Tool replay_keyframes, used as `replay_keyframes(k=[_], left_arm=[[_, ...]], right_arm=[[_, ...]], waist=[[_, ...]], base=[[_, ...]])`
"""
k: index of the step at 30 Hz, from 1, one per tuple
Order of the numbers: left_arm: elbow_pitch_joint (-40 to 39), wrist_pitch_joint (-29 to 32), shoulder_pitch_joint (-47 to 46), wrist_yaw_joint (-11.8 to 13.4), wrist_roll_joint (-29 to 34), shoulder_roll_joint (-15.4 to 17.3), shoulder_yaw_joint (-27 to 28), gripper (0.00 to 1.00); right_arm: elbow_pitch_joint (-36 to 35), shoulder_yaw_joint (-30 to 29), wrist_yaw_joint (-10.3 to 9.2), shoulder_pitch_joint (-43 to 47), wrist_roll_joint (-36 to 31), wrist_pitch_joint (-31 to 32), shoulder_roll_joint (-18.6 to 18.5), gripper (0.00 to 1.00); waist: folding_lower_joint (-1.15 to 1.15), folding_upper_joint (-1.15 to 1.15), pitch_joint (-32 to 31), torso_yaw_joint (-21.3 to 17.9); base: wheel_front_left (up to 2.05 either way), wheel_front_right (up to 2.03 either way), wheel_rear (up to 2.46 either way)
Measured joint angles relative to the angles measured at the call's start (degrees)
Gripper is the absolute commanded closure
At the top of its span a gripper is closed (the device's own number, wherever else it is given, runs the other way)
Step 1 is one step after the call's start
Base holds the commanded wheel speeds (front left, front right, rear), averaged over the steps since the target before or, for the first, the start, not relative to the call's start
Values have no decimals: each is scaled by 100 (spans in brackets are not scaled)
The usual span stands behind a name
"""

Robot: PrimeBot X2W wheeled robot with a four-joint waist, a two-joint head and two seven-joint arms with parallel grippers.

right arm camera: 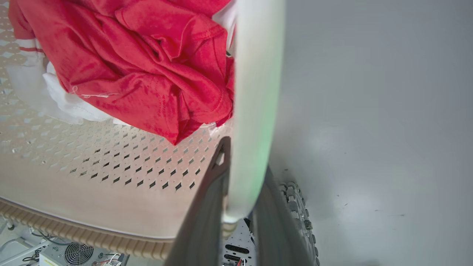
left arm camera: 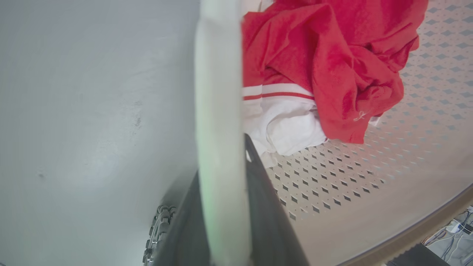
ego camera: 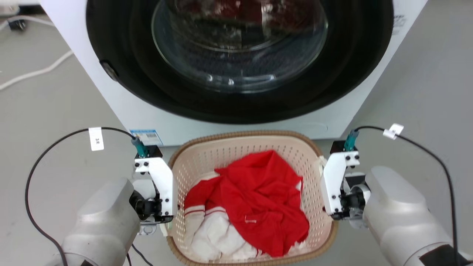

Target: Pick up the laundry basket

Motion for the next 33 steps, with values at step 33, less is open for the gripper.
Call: replay_keyframes(k=[33], left_arm=[[293,570,597,15,-463,-221,-158,100]], right_arm=[[40,25,-2,654,248,808,-32,100]], waist=[[1,0,-1238,-46]], base=[[0,0,0]])
